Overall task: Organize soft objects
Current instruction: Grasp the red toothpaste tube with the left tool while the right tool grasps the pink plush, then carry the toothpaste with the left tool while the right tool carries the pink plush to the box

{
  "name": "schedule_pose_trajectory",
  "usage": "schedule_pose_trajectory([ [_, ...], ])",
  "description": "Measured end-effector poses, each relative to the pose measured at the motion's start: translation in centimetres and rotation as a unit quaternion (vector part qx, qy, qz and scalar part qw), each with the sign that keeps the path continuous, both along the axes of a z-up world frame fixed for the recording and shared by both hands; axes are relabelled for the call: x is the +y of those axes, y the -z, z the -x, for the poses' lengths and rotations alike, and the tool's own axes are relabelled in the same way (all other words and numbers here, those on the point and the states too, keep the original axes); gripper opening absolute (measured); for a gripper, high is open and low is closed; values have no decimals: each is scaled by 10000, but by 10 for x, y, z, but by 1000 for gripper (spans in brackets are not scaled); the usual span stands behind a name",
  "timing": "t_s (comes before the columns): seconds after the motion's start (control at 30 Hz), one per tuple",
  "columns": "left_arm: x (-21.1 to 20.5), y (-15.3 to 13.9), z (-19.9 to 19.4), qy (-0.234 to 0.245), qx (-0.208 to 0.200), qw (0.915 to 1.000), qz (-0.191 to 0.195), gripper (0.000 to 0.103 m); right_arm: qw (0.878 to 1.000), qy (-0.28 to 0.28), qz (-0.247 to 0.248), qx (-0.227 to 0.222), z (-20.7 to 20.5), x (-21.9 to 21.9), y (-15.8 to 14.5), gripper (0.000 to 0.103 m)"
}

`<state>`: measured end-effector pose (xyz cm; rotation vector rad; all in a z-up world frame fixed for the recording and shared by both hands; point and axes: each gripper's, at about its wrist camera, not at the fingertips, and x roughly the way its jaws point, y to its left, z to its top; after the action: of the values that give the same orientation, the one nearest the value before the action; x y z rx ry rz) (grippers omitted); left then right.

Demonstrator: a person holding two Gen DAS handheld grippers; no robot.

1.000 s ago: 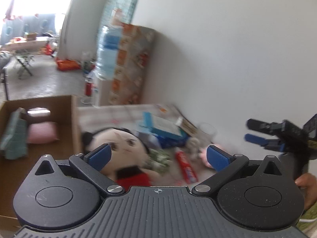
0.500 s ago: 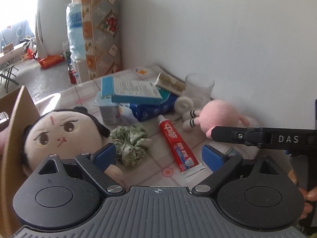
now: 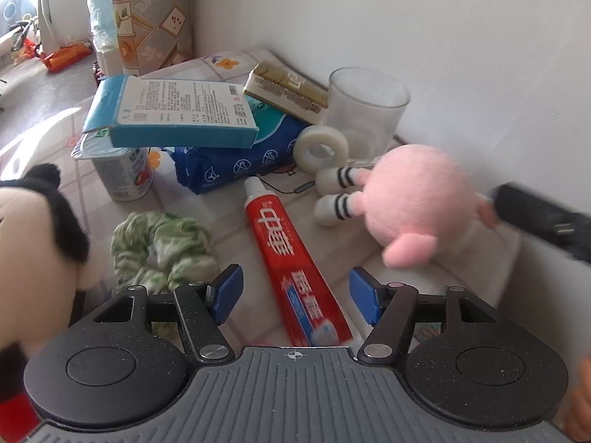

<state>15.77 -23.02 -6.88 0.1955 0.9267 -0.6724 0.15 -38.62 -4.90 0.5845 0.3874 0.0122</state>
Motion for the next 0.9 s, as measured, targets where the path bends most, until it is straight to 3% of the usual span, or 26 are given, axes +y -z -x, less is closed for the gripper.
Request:
schedule_pose_trajectory([
  [0.13,-12,10,-14,-211,109,9995,-215,57,9995,196,142,-199,7,-10,-4,55],
  [0.3,-19,15,-19,-383,-42,9987,-336,54,9992,308,102,-253,9,-20,-1,56],
  [0.47,-19,14,-21,-555,-66,9979,-313,34,9992,338,104,-197,11,-25,4,67],
  [0.57,-14,12,-21,-646,49,9975,-272,31,9991,332,163,-216,10,-25,1,84],
  [0.63,-9,11,-20,-692,131,9971,-284,30,9991,246,216,-258,6,-26,-3,103],
  [0.9,7,10,-6,-740,190,9965,-334,30,9982,-184,487,308,-46,-19,6,103],
])
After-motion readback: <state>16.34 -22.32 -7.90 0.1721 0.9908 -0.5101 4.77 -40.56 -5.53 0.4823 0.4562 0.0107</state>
